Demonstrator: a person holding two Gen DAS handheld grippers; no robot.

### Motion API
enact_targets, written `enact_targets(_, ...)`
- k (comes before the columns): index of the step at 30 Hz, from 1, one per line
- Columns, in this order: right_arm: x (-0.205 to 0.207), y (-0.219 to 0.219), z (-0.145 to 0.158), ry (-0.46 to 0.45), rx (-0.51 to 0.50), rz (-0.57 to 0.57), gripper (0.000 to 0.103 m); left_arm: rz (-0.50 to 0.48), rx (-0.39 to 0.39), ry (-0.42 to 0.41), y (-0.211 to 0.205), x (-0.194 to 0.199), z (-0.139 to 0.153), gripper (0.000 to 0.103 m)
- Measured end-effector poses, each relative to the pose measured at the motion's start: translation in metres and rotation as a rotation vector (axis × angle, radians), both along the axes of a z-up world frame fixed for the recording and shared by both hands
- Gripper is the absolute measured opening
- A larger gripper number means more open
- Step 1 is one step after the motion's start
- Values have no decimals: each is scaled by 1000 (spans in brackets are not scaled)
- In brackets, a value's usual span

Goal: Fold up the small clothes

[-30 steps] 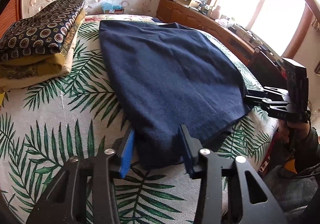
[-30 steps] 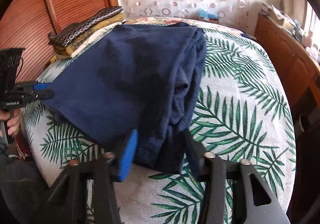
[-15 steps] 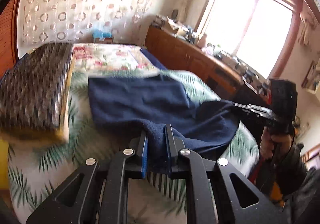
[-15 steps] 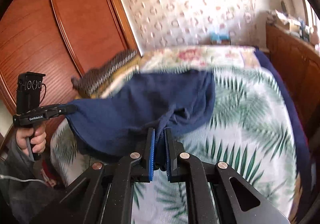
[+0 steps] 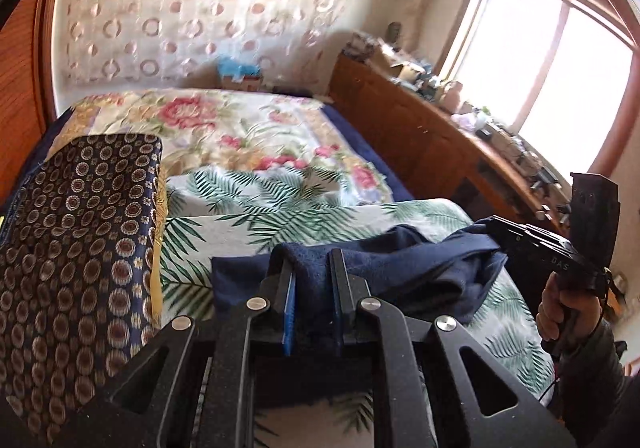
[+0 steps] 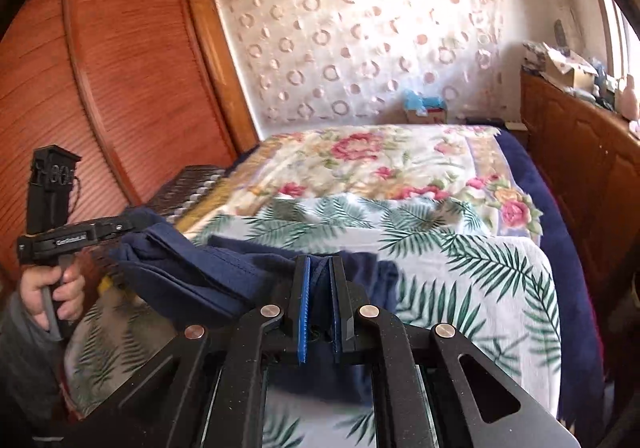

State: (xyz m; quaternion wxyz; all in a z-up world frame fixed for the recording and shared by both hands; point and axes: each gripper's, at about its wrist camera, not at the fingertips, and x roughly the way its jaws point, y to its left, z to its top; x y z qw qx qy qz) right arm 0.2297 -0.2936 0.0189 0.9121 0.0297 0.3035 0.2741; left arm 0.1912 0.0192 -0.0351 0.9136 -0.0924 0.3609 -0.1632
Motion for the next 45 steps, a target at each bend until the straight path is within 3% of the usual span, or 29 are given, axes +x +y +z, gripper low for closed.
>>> enact_targets(5, 44, 18, -16, 47, -21, -1, 9, 25, 40, 34, -3, 21, -14, 15)
enact_targets(11, 61, 35, -15, 33, -85, 1, 13, 10, 62, 54, -7, 28, -17, 18)
enact_targets(12, 60, 35, -11, 21, -101, 7, 15, 10, 69, 49, -7, 27, -16, 24)
enact_targets(13, 57, 35, -8, 12, -116, 12, 19, 18, 83, 36, -7, 25, -13, 37)
enact_targets(15, 46, 33, -4, -12, -144, 26, 40, 17, 98, -3, -7, 18, -8, 49)
enact_targets(17, 40, 27, -8, -22, -157, 38, 53, 2, 107, -13, -8, 7, -7, 63)
enact_targets(19, 32, 23, -12, -9, -164, 61, 57, -13, 101, -19, -7, -2, -10, 71)
enact_targets(24, 37, 25, -23, 28, -204, 96, 62, -32, 110, 30, -11, -9, -33, 72)
enact_targets(30, 76, 36, -25, 91, -142, 129, 62, -37, 133, 89, -17, 5, -53, 72)
enact_targets(32, 89, 34, -28, 127, -102, 136, 59, -33, 142, 96, -18, 9, -56, 72)
enact_targets(34, 96, 33, -31, 141, -65, 159, 34, -33, 146, 96, -19, 10, -56, 72)
enact_targets(35, 96, 30, -31, 128, -55, 161, 15, -27, 146, 93, -18, 11, -56, 72)
enact_targets(36, 96, 26, -31, 109, -38, 159, 9, -20, 145, 87, -17, 12, -55, 72)
enact_targets(41, 98, 10, -33, 63, -77, -21, 8, -2, 137, 58, -14, 13, -48, 72)
enact_targets(45, 102, 11, -36, 98, -91, -21, 8, 5, 158, 45, -18, 22, -46, 72)
